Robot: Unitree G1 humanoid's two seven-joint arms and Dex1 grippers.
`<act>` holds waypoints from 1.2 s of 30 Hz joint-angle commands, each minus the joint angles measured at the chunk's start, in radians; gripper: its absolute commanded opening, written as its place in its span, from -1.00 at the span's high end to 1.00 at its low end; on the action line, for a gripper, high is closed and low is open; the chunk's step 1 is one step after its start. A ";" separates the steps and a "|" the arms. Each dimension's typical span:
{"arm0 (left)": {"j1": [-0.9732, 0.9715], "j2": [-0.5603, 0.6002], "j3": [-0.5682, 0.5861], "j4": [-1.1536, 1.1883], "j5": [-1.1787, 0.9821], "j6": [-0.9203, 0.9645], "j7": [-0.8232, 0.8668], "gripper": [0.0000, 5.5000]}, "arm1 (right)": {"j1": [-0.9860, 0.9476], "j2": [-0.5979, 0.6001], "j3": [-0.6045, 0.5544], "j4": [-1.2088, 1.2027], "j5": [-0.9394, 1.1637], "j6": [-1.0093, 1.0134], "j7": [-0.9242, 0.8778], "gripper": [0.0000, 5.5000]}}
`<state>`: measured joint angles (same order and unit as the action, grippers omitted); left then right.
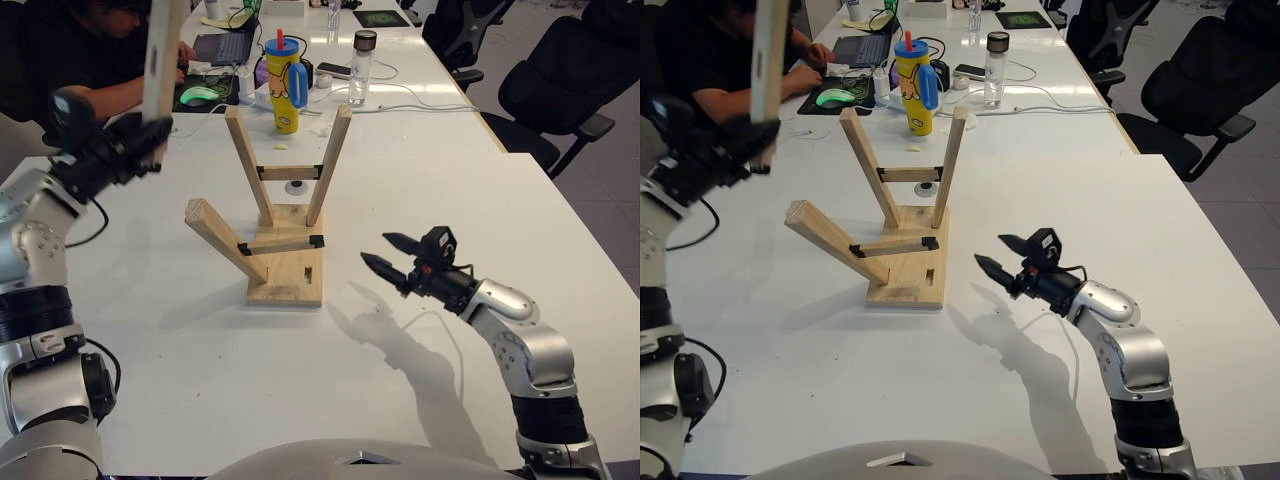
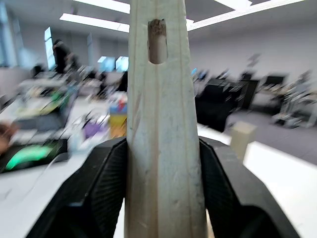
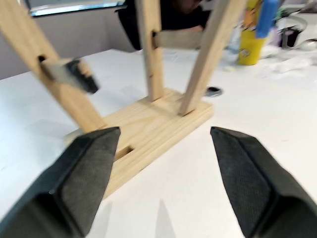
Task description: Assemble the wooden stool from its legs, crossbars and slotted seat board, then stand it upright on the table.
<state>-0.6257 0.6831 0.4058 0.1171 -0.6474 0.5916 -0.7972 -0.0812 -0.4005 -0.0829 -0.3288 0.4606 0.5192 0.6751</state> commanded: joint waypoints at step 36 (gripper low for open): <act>0.284 -0.028 -0.452 -0.547 -0.445 0.420 -0.082 0.25 | -0.157 -0.281 -0.273 0.048 1.002 0.445 0.174 -0.36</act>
<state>-0.3662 0.6340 -0.0529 -0.4252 -1.1062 1.0132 -0.8615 -0.2171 -0.6701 -0.3682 -0.2773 1.4685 0.9535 0.8382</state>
